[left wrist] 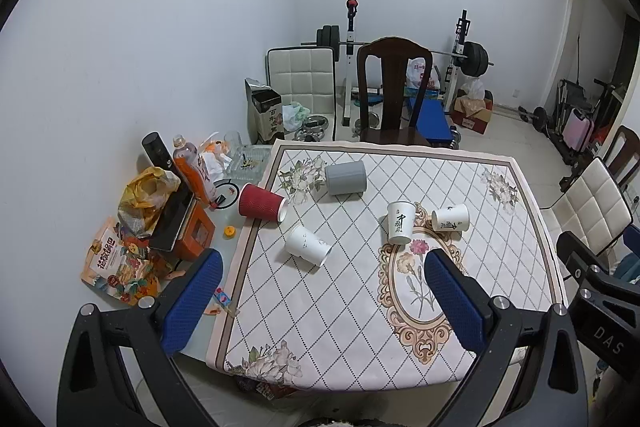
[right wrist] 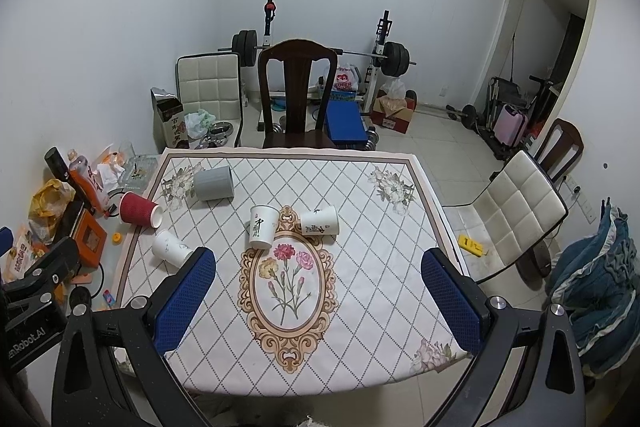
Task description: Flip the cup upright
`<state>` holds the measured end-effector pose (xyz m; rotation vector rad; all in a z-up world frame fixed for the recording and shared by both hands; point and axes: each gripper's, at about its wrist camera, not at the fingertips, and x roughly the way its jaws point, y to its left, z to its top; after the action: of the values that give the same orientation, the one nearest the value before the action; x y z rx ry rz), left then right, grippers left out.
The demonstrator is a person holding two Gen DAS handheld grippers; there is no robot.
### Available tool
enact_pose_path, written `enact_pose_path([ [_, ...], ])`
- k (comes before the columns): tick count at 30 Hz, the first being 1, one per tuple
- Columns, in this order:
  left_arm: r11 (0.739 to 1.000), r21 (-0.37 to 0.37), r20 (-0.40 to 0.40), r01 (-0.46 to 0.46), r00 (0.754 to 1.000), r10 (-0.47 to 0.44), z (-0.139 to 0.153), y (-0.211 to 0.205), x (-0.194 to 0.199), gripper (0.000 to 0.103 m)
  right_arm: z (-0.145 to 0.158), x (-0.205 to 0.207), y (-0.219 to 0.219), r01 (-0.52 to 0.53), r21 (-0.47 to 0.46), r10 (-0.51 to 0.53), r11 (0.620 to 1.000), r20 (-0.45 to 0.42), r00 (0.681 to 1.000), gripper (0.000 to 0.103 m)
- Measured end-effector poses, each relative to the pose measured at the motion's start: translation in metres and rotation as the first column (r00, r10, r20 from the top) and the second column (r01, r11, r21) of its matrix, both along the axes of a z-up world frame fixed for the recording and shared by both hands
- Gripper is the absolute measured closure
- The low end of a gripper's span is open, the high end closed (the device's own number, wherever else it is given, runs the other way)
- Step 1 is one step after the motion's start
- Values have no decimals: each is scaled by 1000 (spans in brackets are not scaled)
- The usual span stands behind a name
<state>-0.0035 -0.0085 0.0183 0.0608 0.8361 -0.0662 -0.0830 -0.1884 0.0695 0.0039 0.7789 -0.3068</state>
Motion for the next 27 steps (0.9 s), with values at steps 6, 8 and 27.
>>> enact_pose_path([
  [6, 1000, -1, 1, 1, 1000, -1, 0, 0, 0, 0, 0, -1, 0, -1, 2, 1, 1000, 0, 1000, 0],
  [8, 1000, 0, 4, -6, 1000, 6, 1, -2, 1, 0, 1, 1, 0, -2, 3, 2, 1000, 0, 1000, 0],
  [27, 974, 163, -249, -160, 948, 198, -133, -5, 45, 0, -142, 73, -22, -37, 82, 57, 996, -260, 964, 0],
])
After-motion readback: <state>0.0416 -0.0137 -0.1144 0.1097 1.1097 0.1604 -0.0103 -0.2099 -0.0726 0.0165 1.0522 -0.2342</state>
